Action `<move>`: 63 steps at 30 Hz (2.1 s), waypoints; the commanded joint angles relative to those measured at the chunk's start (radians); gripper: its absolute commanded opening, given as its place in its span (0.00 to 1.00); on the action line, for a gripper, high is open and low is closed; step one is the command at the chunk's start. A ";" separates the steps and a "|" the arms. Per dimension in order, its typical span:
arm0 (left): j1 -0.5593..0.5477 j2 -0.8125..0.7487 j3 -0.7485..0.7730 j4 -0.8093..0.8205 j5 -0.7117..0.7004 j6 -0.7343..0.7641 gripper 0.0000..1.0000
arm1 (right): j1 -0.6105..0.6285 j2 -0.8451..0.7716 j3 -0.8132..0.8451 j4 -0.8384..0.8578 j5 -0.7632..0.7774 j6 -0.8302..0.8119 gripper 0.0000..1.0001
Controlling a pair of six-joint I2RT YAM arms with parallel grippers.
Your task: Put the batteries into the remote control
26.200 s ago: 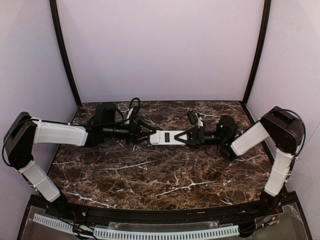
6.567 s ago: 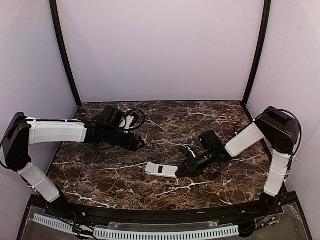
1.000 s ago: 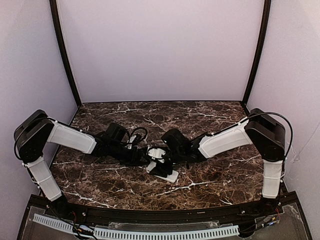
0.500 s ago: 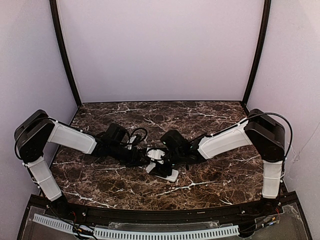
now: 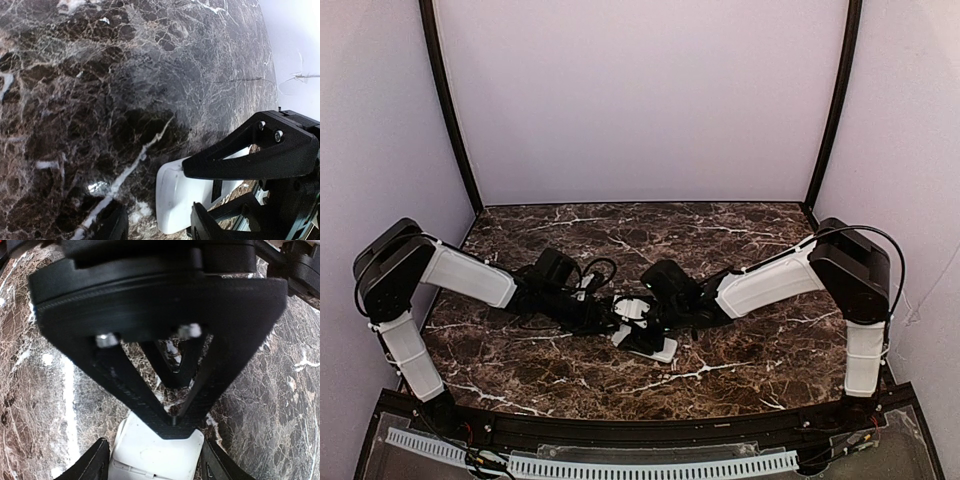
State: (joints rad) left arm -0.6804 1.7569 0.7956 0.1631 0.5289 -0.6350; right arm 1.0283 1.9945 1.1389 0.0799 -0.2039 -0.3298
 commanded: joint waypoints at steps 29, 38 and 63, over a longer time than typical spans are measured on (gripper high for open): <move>-0.050 0.065 0.091 -0.197 -0.058 0.055 0.33 | 0.004 0.005 -0.018 0.011 0.030 0.024 0.64; -0.051 0.062 0.083 -0.198 -0.071 0.048 0.26 | 0.004 -0.018 -0.037 0.029 0.035 0.027 0.71; -0.049 0.062 0.083 -0.102 -0.094 0.002 0.02 | -0.029 -0.033 -0.051 0.054 0.020 0.072 0.65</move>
State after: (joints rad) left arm -0.7162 1.8095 0.9085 0.1043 0.4709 -0.6353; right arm 1.0180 1.9877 1.0985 0.1062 -0.2024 -0.2729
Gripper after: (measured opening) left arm 0.104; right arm 0.654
